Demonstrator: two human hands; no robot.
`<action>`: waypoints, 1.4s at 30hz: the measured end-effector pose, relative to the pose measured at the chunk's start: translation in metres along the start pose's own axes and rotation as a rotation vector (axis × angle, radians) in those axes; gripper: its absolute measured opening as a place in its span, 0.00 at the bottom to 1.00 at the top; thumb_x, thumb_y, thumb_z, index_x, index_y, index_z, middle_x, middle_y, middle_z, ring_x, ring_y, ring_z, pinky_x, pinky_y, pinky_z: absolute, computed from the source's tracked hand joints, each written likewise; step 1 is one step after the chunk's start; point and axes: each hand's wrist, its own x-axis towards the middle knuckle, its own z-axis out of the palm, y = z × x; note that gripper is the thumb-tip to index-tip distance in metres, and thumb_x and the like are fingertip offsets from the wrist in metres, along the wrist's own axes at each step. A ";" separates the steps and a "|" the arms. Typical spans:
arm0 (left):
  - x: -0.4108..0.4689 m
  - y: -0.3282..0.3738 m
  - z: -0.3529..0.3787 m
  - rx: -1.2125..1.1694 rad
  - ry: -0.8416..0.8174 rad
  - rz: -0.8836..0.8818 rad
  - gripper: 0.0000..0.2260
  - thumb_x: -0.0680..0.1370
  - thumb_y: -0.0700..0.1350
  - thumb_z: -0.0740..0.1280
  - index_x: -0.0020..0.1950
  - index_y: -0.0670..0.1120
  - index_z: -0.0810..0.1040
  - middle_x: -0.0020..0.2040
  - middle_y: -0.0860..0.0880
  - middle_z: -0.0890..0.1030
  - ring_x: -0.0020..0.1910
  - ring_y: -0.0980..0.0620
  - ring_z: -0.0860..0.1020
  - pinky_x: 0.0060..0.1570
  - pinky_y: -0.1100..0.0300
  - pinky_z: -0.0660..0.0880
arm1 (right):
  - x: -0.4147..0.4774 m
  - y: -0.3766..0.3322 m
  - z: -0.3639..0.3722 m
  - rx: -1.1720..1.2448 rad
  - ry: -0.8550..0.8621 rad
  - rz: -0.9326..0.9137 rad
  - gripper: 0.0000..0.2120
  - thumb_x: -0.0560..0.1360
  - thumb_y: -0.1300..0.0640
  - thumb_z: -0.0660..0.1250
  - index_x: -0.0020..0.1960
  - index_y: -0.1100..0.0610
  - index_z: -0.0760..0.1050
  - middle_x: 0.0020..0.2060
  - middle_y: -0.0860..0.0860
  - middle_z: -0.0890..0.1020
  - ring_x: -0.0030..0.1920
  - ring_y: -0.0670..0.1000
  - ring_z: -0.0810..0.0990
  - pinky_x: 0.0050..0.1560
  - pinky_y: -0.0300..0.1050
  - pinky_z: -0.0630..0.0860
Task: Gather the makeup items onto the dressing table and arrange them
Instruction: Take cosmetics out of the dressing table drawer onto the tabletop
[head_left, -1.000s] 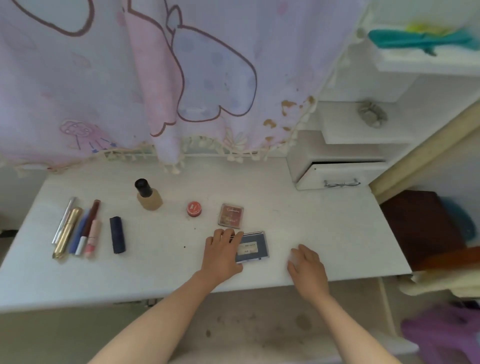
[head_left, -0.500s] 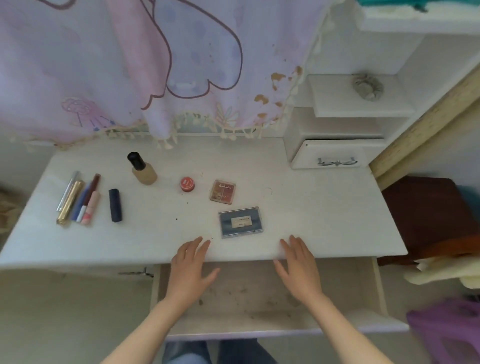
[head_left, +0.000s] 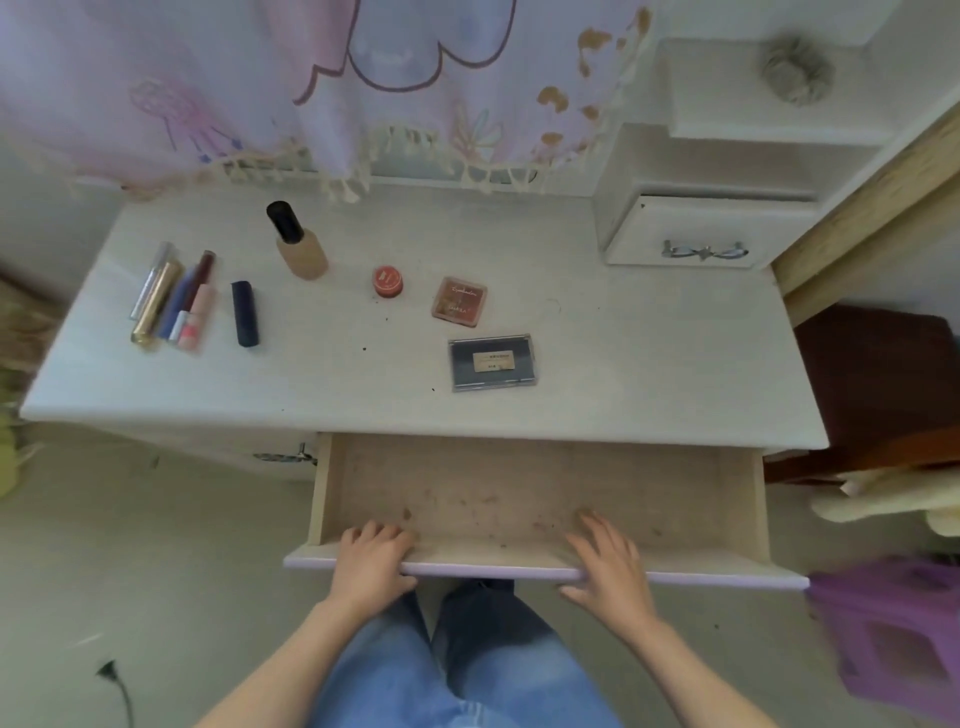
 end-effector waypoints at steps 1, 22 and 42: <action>0.002 0.000 0.003 -0.012 -0.020 -0.008 0.19 0.72 0.54 0.63 0.62 0.56 0.72 0.62 0.54 0.75 0.62 0.49 0.70 0.59 0.55 0.64 | 0.001 -0.001 -0.001 -0.018 0.019 0.022 0.43 0.40 0.39 0.78 0.53 0.47 0.69 0.47 0.51 0.84 0.52 0.52 0.80 0.39 0.43 0.80; 0.001 -0.009 -0.014 0.057 0.388 0.182 0.27 0.54 0.52 0.79 0.51 0.52 0.77 0.57 0.40 0.76 0.59 0.41 0.67 0.53 0.47 0.71 | -0.003 0.000 -0.025 0.046 0.370 0.037 0.36 0.42 0.47 0.79 0.49 0.50 0.73 0.47 0.54 0.81 0.53 0.56 0.73 0.43 0.50 0.72; 0.062 -0.007 -0.065 0.080 0.457 -0.044 0.47 0.49 0.61 0.79 0.63 0.44 0.69 0.60 0.36 0.77 0.61 0.38 0.66 0.52 0.38 0.74 | 0.068 0.007 -0.083 0.011 0.373 0.211 0.53 0.45 0.41 0.81 0.66 0.59 0.70 0.66 0.66 0.70 0.68 0.67 0.67 0.67 0.65 0.61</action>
